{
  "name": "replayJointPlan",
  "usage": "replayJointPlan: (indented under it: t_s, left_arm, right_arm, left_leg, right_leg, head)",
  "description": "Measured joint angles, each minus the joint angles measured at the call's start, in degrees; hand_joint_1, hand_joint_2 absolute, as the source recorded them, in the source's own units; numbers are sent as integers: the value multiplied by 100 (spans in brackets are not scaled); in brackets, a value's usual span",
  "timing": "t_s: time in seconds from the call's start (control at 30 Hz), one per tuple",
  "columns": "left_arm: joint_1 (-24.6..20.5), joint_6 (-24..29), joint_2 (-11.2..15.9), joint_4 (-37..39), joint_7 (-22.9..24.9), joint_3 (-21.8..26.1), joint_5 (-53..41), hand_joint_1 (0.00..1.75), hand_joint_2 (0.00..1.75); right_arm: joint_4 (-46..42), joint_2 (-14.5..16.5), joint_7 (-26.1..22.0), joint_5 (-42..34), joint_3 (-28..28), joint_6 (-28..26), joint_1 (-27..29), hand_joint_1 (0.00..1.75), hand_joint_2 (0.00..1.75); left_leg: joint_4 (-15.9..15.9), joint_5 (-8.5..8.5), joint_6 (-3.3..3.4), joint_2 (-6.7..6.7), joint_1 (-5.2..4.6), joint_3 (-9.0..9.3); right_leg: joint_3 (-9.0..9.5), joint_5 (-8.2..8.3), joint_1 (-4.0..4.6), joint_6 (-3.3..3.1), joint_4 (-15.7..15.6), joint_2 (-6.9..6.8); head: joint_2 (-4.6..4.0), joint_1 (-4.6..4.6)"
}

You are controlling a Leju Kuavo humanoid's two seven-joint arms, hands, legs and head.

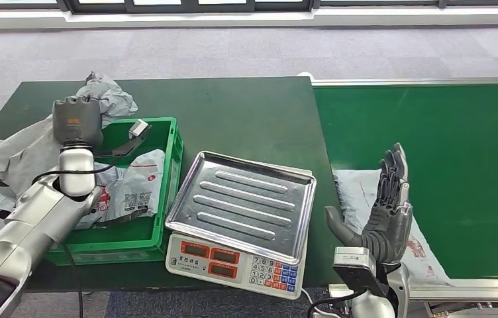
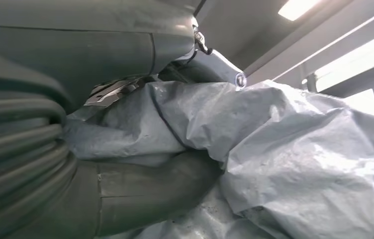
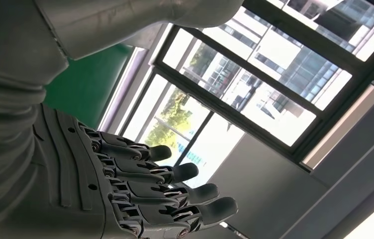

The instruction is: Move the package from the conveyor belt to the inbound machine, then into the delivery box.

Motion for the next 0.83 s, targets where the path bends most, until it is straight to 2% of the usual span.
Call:
replayJointPlan:
  t_s: [0.1,0.23,0.37,0.43,0.6,0.83]
  left_arm:
    - [237,-203,23,-236,-122,297,0,175,175]
    - [582,-318,-110,-399,-461,637,0,175,175]
    - [982,-606,-504,-465,-1524,1242,0,175,175]
    - [1190,-661,-721,-492,-1866,1579,0,175,175]
    - [1446,-699,-1042,-565,-2004,2063,0,175,175]
    - [1528,-731,-1170,-615,-2045,2274,0,175,175]
  right_arm:
    - [94,1,1,0,54,25,-112,0,175]
    - [212,2,10,1,99,80,-251,0,175]
    - [256,2,34,32,126,122,-304,0,175]
    - [256,2,43,57,126,145,-304,0,175]
    - [256,2,58,84,126,161,-304,0,175]
    - [256,2,61,85,126,164,-304,0,175]
  left_leg:
    - [0,0,0,-5,0,0]
    - [1,0,1,-2,-3,-1]
    - [3,-1,2,-6,-7,-2]
    - [4,-2,2,-6,-7,-4]
    - [3,-4,4,-2,-6,-5]
    - [2,-3,2,-2,-4,-6]
  right_leg:
    - [0,0,0,-1,0,-3]
    - [0,0,-3,0,-1,-1]
    - [0,0,-7,0,-2,-3]
    - [-1,0,-7,1,-2,-4]
    - [-6,0,-6,1,-2,-2]
    - [-6,0,-3,1,-2,-3]
  head:
    - [0,0]
    - [0,0]
    - [1,0]
    - [0,0]
    - [0,0]
    - [0,0]
